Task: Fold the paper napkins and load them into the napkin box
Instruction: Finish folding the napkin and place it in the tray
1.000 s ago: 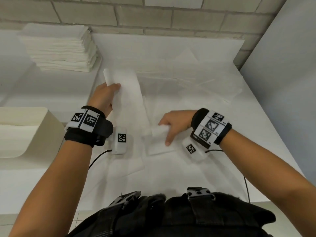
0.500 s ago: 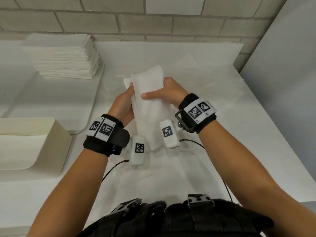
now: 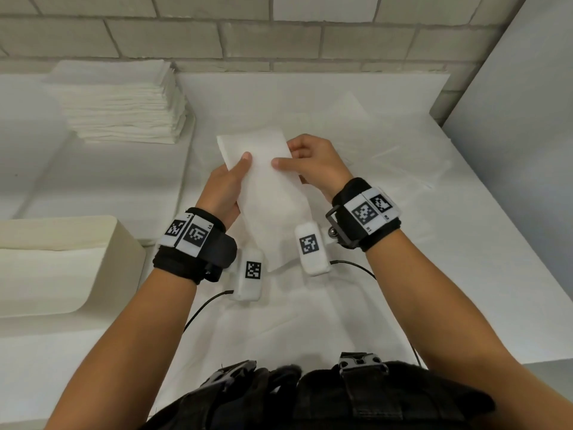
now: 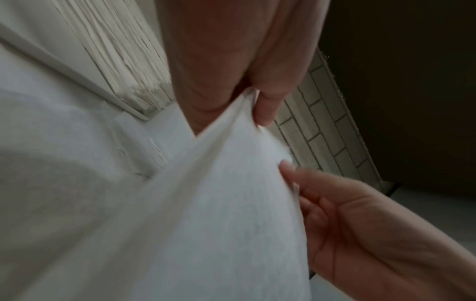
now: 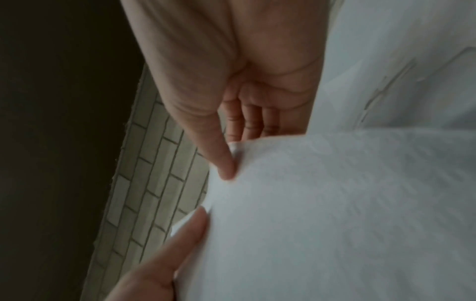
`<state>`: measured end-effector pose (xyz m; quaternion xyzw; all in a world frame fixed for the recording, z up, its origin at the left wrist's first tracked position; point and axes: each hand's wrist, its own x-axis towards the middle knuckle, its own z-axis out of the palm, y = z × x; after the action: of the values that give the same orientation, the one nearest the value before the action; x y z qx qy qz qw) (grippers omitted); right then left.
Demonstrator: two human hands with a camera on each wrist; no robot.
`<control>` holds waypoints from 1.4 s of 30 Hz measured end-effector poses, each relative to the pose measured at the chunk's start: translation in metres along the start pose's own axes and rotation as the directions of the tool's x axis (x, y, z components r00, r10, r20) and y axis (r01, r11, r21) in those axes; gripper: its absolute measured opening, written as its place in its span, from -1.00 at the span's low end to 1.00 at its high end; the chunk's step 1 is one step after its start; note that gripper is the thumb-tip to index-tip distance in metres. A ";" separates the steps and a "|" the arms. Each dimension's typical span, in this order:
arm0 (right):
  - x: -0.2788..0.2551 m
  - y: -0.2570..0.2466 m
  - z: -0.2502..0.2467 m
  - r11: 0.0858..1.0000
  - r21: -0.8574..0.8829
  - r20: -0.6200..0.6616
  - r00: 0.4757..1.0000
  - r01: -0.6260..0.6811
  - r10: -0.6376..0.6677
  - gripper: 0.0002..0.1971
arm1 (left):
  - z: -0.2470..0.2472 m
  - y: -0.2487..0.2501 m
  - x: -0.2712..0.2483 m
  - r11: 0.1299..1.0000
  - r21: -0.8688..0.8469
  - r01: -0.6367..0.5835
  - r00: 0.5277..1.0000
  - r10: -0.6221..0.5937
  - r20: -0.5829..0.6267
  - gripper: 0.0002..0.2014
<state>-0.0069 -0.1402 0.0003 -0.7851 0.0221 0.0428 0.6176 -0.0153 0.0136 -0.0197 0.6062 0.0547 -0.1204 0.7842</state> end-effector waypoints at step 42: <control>0.051 0.088 -0.163 0.576 -0.738 -0.191 0.927 -0.352 0.322 -0.48 | 0.046 -0.051 0.044 0.974 0.052 0.219 0.969 -0.211 -0.125 -0.76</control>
<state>0.0424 -0.3184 -0.0514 -0.9525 0.1617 0.1503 0.2099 0.0109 -0.0481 -0.0656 0.6283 0.1626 -0.1702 0.7415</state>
